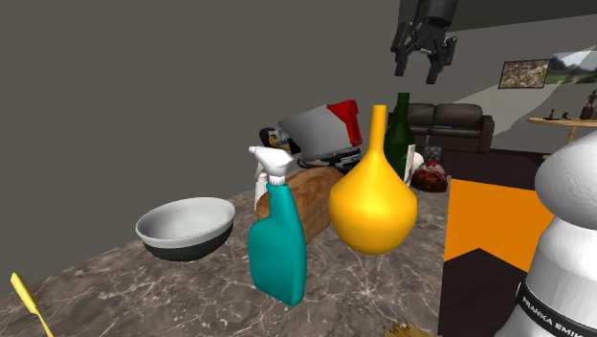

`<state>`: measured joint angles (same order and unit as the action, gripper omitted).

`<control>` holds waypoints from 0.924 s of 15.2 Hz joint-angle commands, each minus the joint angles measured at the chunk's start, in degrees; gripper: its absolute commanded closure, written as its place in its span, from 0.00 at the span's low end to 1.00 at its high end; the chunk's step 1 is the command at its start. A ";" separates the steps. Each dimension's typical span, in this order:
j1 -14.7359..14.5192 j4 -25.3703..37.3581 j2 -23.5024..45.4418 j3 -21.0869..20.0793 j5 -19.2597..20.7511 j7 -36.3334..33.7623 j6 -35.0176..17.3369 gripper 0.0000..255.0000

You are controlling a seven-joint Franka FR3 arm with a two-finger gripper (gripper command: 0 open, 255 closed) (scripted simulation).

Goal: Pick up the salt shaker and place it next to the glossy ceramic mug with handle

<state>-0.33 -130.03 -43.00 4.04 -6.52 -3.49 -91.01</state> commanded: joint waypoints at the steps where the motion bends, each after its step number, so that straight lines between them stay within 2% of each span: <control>1: 0.00 0.00 0.00 0.00 0.00 0.00 0.00 0.00; 7: -2.47 -1.24 6.84 -5.19 -2.28 -3.19 -8.10 0.00; 14: -4.96 0.34 17.22 -11.00 -3.59 -6.97 -16.91 0.00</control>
<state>-4.93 -130.08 -27.63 -6.02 -9.97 -9.77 -106.37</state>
